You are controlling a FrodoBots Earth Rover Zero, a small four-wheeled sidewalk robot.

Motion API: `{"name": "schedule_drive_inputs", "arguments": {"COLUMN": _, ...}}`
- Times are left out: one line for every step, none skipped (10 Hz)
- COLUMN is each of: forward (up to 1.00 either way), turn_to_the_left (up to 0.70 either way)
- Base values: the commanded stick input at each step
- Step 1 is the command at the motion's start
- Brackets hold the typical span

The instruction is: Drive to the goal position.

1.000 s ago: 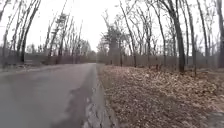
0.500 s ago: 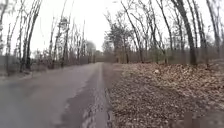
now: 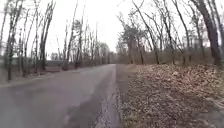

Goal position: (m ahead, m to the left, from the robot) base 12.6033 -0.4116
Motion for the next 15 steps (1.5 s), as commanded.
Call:
{"name": "schedule_drive_inputs", "arguments": {"forward": 1.00, "turn_to_the_left": 0.00}}
{"name": "schedule_drive_inputs", "arguments": {"forward": 1.00, "turn_to_the_left": 0.00}}
{"name": "schedule_drive_inputs", "arguments": {"forward": 1.00, "turn_to_the_left": 0.12}}
{"name": "schedule_drive_inputs", "arguments": {"forward": 1.00, "turn_to_the_left": 0.24}}
{"name": "schedule_drive_inputs", "arguments": {"forward": 1.00, "turn_to_the_left": 0.37}}
{"name": "schedule_drive_inputs", "arguments": {"forward": 1.00, "turn_to_the_left": 0.31}}
{"name": "schedule_drive_inputs", "arguments": {"forward": 1.00, "turn_to_the_left": 0.19}}
{"name": "schedule_drive_inputs", "arguments": {"forward": 1.00, "turn_to_the_left": 0.07}}
{"name": "schedule_drive_inputs", "arguments": {"forward": 1.00, "turn_to_the_left": 0.00}}
{"name": "schedule_drive_inputs", "arguments": {"forward": 1.00, "turn_to_the_left": 0.00}}
{"name": "schedule_drive_inputs", "arguments": {"forward": 1.00, "turn_to_the_left": 0.00}}
{"name": "schedule_drive_inputs", "arguments": {"forward": 1.00, "turn_to_the_left": 0.00}}
{"name": "schedule_drive_inputs", "arguments": {"forward": 1.00, "turn_to_the_left": 0.00}}
{"name": "schedule_drive_inputs", "arguments": {"forward": 1.00, "turn_to_the_left": 0.00}}
{"name": "schedule_drive_inputs", "arguments": {"forward": 1.00, "turn_to_the_left": 0.00}}
